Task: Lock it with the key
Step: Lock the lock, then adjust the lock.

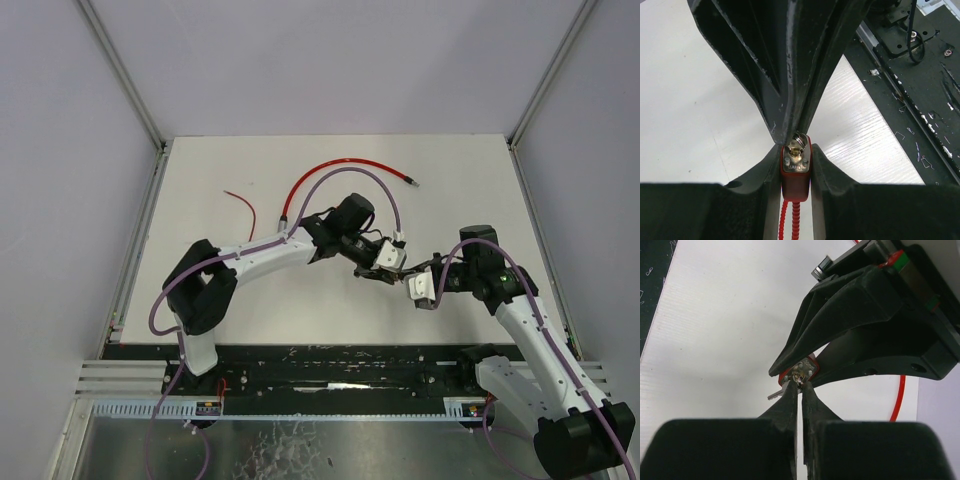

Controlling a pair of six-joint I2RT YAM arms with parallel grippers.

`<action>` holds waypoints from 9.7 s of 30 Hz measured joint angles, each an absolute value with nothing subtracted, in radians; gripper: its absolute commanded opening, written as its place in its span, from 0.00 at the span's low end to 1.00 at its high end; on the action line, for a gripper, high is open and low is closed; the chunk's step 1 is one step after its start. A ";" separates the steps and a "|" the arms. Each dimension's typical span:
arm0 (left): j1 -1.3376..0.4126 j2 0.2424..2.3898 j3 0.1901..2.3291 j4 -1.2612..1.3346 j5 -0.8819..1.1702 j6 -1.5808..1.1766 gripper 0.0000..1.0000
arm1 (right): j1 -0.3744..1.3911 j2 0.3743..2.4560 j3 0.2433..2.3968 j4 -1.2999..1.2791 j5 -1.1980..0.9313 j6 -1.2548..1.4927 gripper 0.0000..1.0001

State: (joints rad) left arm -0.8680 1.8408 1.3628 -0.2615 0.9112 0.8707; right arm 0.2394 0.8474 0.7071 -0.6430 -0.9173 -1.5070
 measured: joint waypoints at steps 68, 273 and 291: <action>-0.641 1.667 0.921 1.337 0.538 -1.070 0.00 | 0.202 1.041 0.573 1.023 -1.089 0.577 0.31; -0.851 1.725 0.973 0.293 0.965 0.876 0.00 | 0.330 1.013 0.780 -0.757 -0.946 -1.724 0.17; -0.851 1.732 0.984 0.264 0.955 0.839 0.00 | 0.342 1.019 0.782 -0.754 -0.918 -1.665 0.26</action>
